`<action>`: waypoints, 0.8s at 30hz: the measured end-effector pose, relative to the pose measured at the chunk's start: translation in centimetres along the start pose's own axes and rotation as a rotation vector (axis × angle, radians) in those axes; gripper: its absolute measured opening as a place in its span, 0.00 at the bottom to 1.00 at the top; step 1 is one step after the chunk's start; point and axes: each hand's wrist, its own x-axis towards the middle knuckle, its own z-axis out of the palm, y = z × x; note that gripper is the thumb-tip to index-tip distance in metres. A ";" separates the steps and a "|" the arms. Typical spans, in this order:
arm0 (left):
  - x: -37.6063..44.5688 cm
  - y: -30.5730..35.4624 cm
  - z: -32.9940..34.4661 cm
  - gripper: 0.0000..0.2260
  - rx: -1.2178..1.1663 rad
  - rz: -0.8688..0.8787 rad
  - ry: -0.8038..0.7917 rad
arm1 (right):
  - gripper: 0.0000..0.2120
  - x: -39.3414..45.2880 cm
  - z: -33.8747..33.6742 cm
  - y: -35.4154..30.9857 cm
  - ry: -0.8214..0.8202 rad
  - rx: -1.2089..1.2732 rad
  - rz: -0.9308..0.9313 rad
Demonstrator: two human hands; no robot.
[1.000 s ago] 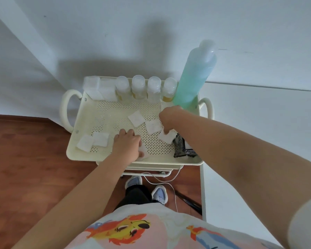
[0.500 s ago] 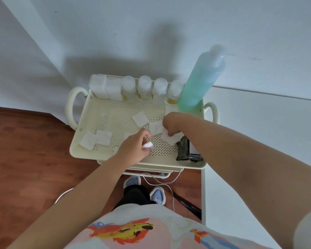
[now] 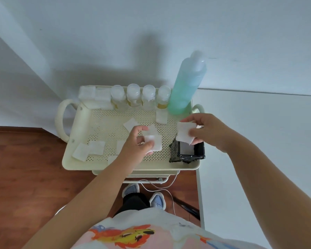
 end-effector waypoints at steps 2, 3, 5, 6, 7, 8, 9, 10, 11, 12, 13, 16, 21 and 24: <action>-0.1 0.8 0.7 0.16 0.006 0.013 -0.005 | 0.15 -1.7 0.3 1.2 0.128 -0.009 0.003; -0.1 1.2 1.0 0.15 0.031 0.030 -0.017 | 0.12 -2.4 0.6 1.8 0.197 -0.033 0.004; -0.1 2.0 1.8 0.13 0.074 0.064 -0.044 | 0.07 -3.0 1.2 2.7 0.319 -0.043 0.007; -0.2 2.4 2.1 0.12 0.085 0.073 -0.050 | 0.05 -3.2 1.4 3.0 0.368 -0.030 0.013; -0.2 2.7 2.4 0.12 0.093 0.078 -0.053 | 0.05 -3.4 1.6 3.2 0.407 -0.014 0.024; -0.2 2.9 2.7 0.12 0.104 0.083 -0.054 | 0.05 -3.5 1.8 3.3 0.436 -0.004 0.041; -0.2 3.1 3.0 0.13 0.121 0.090 -0.054 | 0.05 -3.5 2.0 3.4 0.456 -0.011 0.058; -0.2 3.3 3.2 0.14 0.138 0.100 -0.054 | 0.04 -3.6 2.1 3.4 0.470 -0.047 0.070; -0.2 3.6 3.3 0.14 0.145 0.113 -0.053 | 0.04 -3.7 2.2 3.4 0.480 -0.103 0.076; -0.2 3.8 3.4 0.14 0.141 0.125 -0.053 | 0.05 -3.8 2.4 3.5 0.487 -0.157 0.076; -0.2 4.0 3.4 0.15 0.131 0.134 -0.052 | 0.05 -4.0 2.4 3.5 0.493 -0.193 0.068; -0.4 4.4 3.4 0.17 0.112 0.154 -0.035 | 0.07 -4.1 2.6 4.0 0.513 -0.276 0.037; -0.9 4.7 3.6 0.16 0.088 0.145 -0.028 | 0.10 -3.7 2.8 5.0 0.510 -0.481 0.095; -1.0 4.7 3.7 0.15 0.089 0.142 -0.051 | 0.10 -3.5 3.3 5.4 0.544 -0.639 0.080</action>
